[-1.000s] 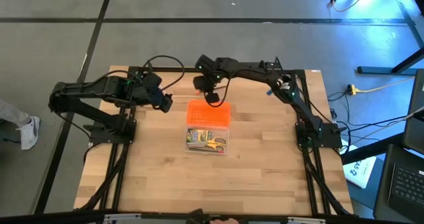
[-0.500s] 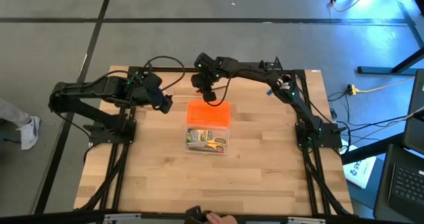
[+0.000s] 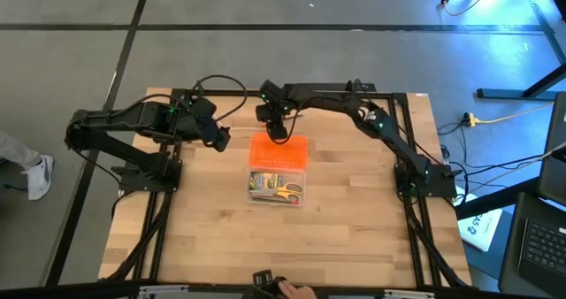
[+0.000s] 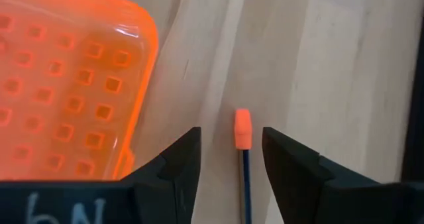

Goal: Pack school essentials
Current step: Put the black pencil into the supply box

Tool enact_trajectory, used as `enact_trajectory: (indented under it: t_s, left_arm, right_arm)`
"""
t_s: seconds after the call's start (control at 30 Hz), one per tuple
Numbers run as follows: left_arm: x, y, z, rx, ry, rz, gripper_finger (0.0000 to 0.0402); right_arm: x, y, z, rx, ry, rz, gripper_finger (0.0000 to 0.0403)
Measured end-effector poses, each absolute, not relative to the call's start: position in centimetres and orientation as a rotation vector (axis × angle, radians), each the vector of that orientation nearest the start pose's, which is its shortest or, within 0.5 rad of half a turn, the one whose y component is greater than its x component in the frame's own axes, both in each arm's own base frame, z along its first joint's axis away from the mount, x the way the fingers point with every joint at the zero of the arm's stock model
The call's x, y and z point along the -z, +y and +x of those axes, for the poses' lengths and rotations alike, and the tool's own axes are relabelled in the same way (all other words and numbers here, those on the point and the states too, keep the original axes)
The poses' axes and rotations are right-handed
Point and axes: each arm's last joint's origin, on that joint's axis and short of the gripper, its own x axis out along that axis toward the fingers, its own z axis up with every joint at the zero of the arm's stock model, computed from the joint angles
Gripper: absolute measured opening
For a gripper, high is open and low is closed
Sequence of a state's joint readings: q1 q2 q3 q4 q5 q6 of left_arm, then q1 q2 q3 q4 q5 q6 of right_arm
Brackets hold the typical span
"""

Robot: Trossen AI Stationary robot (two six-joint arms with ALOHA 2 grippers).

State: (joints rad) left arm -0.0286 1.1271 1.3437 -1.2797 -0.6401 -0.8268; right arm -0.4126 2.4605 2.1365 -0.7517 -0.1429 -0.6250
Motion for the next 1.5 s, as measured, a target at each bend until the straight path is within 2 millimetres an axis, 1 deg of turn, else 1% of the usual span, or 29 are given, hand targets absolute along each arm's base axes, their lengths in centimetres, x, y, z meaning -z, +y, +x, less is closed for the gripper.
enact_trajectory:
  t_s: [0.17, 0.3, 0.53, 0.9, 1.0, 1.1, 1.2, 1.4, 1.5]
  left_arm:
    - [-37.4, 1.2, 17.8, -0.916, 0.711, -0.379, 0.0394]
    - [-37.4, 1.2, 17.8, -0.916, 0.712, -0.379, 0.0394]
    - [-37.4, 1.2, 17.8, -0.916, 0.714, -0.378, 0.0394]
    - [-37.4, 1.2, 17.7, -0.917, 0.715, -0.378, 0.0394]
    - [-37.4, 1.2, 17.7, -0.916, 0.715, -0.377, 0.0394]
    - [-37.3, 1.2, 17.7, -0.917, 0.718, -0.376, 0.0394]
    - [-37.3, 1.2, 17.7, -0.916, 0.721, -0.376, 0.0394]
    - [-37.3, 1.2, 17.7, -0.916, 0.723, -0.375, 0.0394]
    - [-37.3, 1.2, 17.7, -0.917, 0.724, -0.375, 0.0394]
  right_arm:
    - [-16.4, -20.7, 48.3, -0.059, 1.034, -0.257, 0.0161]
    - [-16.6, -20.9, 48.6, -0.009, 0.993, -0.208, 0.0161]
    - [-16.6, -20.8, 48.6, -0.006, 0.997, -0.193, 0.0161]
    - [-14.7, -20.9, 48.7, 0.001, 1.043, -0.173, 0.0161]
    - [-13.4, -21.0, 48.8, -0.005, 1.068, -0.165, 0.0161]
    - [-13.2, -21.1, 48.8, 0.007, 1.073, -0.176, 0.0159]
    - [-13.2, -21.1, 48.8, 0.009, 1.074, -0.178, 0.0145]
    - [-13.2, -21.3, 48.9, 0.037, 1.065, -0.181, 0.0083]
    - [-13.2, -21.5, 49.0, 0.079, 1.065, -0.179, 0.0062]
